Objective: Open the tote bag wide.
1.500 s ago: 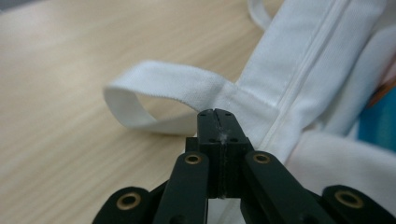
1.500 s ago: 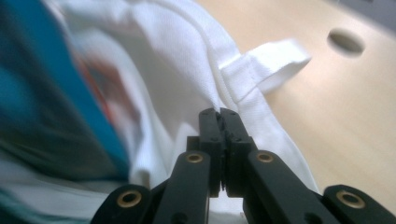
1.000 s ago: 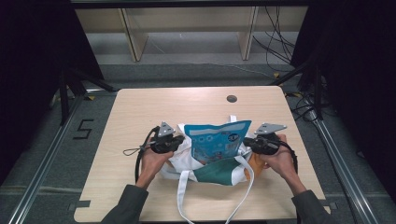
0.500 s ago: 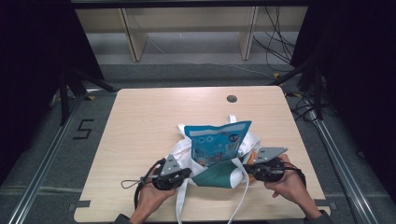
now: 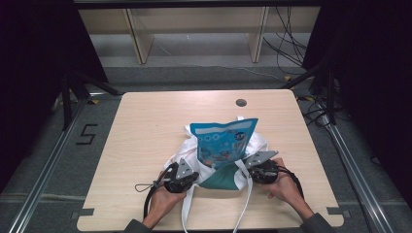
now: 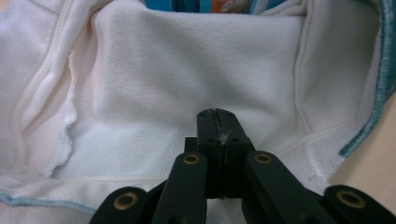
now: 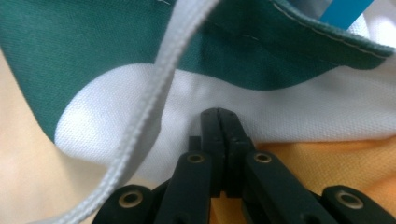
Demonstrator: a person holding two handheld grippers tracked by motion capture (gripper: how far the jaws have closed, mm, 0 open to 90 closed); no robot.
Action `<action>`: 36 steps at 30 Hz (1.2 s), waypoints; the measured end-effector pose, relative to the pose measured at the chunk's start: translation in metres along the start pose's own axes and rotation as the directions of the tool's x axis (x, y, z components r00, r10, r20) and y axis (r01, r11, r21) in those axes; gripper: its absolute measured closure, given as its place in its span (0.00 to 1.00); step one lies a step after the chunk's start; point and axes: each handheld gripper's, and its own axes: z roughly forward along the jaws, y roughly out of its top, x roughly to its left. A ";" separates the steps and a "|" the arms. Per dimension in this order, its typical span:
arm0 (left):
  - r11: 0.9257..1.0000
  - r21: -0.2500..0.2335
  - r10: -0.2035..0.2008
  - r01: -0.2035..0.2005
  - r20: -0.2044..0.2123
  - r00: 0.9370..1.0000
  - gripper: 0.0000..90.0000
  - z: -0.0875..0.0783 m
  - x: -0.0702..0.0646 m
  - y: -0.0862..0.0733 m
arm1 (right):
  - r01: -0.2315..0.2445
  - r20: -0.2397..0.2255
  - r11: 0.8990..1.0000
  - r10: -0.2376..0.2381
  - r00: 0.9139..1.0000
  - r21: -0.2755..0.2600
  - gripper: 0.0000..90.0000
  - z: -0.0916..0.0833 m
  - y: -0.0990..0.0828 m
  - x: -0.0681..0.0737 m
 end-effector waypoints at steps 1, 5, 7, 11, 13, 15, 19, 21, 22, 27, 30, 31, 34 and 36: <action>1.000 -0.002 -0.005 0.005 -0.017 1.000 0.99 0.004 0.005 0.002 | 0.000 0.006 1.000 0.000 1.000 0.000 1.00 0.003 0.003 -0.002; 1.000 -0.003 -0.024 0.023 -0.055 0.998 0.99 0.017 0.029 0.009 | -0.024 0.044 1.000 0.024 0.999 -0.014 1.00 0.020 0.019 -0.018; 0.999 -0.005 -0.040 0.040 -0.072 0.997 0.99 0.022 0.040 0.012 | -0.054 0.045 0.998 0.055 0.997 -0.033 1.00 0.027 0.026 -0.030; 0.997 -0.021 -0.070 0.069 -0.074 0.995 0.98 0.025 0.044 0.012 | -0.126 0.026 0.990 0.128 0.991 -0.063 0.97 0.026 0.027 -0.036; 0.998 -0.008 -0.058 0.057 -0.088 0.994 0.98 0.023 0.045 0.013 | -0.121 0.058 0.986 0.128 0.990 -0.119 0.91 0.004 0.033 -0.041; 0.998 -0.013 -0.067 0.066 -0.073 0.995 0.98 0.023 0.045 0.012 | -0.126 0.052 0.983 0.134 0.990 -0.133 0.91 -0.008 0.035 -0.044; 0.998 -0.002 -0.064 0.064 -0.072 0.995 0.98 0.022 0.046 0.013 | -0.163 0.004 0.953 0.170 0.985 -0.255 0.88 -0.050 0.049 -0.043; 0.998 -0.001 -0.065 0.065 -0.076 0.995 0.98 0.022 0.045 0.013 | -0.154 0.004 0.954 0.160 0.987 -0.256 0.86 -0.047 0.055 -0.035; 0.998 0.002 -0.056 0.056 -0.080 0.995 0.98 0.021 0.046 0.013 | -0.154 -0.006 0.963 0.156 0.988 -0.220 0.84 -0.042 0.058 -0.029; 0.998 -0.007 -0.070 0.070 -0.073 0.995 0.98 0.022 0.046 0.012 | -0.121 -0.025 0.987 0.119 0.993 -0.107 0.94 -0.014 0.057 -0.024; 0.998 -0.007 -0.068 0.068 -0.073 0.995 0.97 0.022 0.047 0.013 | -0.050 0.007 0.993 0.051 0.999 -0.111 0.99 -0.020 0.055 -0.023; 0.998 -0.007 -0.068 0.068 -0.073 0.995 0.97 0.022 0.047 0.013 | -0.050 0.007 0.993 0.051 0.999 -0.111 0.99 -0.020 0.055 -0.023; 0.997 -0.019 -0.082 0.081 -0.075 0.994 0.97 0.021 0.046 0.012 | 0.037 0.057 0.993 -0.031 0.998 -0.110 0.99 -0.040 0.054 -0.012; 0.999 -0.010 -0.045 0.044 -0.094 0.995 0.97 0.021 0.048 0.012 | 0.079 0.098 0.996 -0.075 0.992 -0.038 0.99 -0.044 0.040 0.001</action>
